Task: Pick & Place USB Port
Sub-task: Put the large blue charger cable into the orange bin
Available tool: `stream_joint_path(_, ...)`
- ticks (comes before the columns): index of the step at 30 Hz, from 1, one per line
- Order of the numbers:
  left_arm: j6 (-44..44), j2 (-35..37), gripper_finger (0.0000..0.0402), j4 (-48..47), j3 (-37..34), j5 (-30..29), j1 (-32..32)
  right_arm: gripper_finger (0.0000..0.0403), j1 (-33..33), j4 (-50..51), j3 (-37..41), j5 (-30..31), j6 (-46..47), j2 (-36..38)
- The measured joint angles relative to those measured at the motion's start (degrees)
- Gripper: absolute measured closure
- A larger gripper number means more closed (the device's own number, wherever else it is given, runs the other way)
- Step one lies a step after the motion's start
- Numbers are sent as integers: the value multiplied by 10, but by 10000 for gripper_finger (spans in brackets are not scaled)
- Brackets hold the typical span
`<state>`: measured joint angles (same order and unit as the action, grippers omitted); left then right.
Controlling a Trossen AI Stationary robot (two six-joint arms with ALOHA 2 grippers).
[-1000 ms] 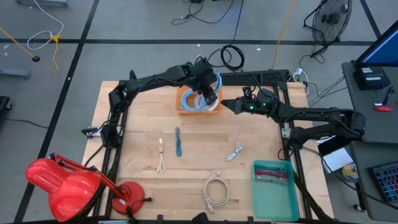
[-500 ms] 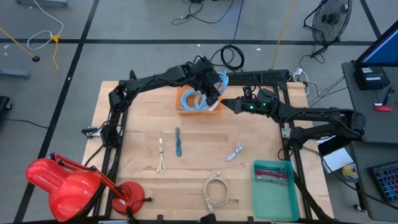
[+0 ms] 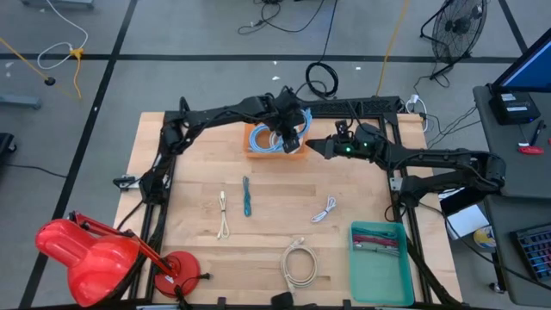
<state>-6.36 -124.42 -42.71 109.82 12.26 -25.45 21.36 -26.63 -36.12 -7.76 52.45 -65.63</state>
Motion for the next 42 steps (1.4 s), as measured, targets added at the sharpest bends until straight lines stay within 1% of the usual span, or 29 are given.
stream_joint_path(7, 0, -1, 385, -20, 0, -19, -1, 261, -1, 3, 0, 0, -5, 1)
stream_joint_path(16, 9, -1, 385, -34, 0, -22, -4, 261, -1, 3, 0, 0, -6, 1)
stream_joint_path(20, 29, 3, 385, -33, 0, -59, -2, 261, -1, 3, 0, -1, -6, 1)
stream_joint_path(22, 67, 5, 385, -41, 11, -66, -3, 261, -1, 2, 0, -1, -6, 1)
stream_joint_path(25, 136, 5, 385, -70, 44, -62, -10, 261, -1, 2, 0, 0, -6, 1)
stream_joint_path(30, 249, 7, 386, -102, 91, -26, -16, 261, -1, 3, 0, 0, -6, 1)
stream_joint_path(32, 299, 8, 386, -102, 103, -1, -18, 261, -1, 3, 0, -1, -6, 1)
stream_joint_path(34, 343, 8, 386, -98, 108, 31, -20, 261, -1, 3, 0, 0, -6, 1)
stream_joint_path(36, 379, 7, 386, -91, 109, 49, -20, 261, -1, 3, 0, -1, -6, 1)
stream_joint_path(42, 428, 7, 386, -105, 89, 59, -27, 261, -1, -2, 0, -1, -9, 2)
